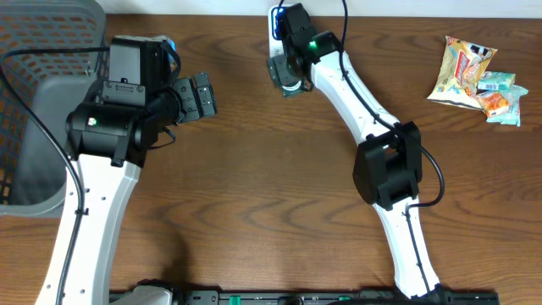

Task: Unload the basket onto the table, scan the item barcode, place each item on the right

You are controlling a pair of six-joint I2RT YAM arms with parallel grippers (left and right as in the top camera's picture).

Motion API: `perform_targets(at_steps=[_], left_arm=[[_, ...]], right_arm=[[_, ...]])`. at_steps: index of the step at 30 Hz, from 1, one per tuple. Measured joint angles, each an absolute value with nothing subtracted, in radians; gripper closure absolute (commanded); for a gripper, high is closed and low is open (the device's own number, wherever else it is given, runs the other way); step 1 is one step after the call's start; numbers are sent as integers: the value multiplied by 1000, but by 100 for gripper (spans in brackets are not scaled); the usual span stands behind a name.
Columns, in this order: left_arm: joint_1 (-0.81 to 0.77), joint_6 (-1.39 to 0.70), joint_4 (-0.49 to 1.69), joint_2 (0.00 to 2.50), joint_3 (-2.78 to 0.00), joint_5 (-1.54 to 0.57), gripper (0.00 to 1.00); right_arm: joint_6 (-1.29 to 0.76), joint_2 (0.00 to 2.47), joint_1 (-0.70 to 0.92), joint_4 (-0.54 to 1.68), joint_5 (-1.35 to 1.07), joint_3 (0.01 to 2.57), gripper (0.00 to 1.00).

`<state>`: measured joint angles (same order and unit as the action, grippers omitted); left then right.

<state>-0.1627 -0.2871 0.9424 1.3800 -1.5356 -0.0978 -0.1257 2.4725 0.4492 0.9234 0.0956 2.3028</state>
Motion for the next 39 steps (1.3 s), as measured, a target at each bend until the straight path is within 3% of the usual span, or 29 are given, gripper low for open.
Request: perform_targets(at_steps=[13, 15, 18, 22, 33, 39], left_arm=[[-163, -287, 942, 1380, -1536, -98, 2], [-163, -287, 942, 1380, -1536, -98, 2], [-163, -287, 942, 1380, -1536, -98, 2], [-163, -287, 942, 1380, -1536, -98, 2], [-163, -287, 942, 1380, -1536, -98, 3], [-163, -287, 942, 1380, -1536, -98, 2]], right_arm=[[-126, 2519, 449, 845, 60, 2209, 6], [-126, 2524, 449, 816, 59, 2166, 11], [-126, 2526, 448, 749, 49, 2136, 30], [-125, 2526, 448, 733, 48, 2130, 44], [-138, 2482, 445, 773, 35, 2130, 48], [-275, 2363, 412, 738, -176, 2131, 48]])
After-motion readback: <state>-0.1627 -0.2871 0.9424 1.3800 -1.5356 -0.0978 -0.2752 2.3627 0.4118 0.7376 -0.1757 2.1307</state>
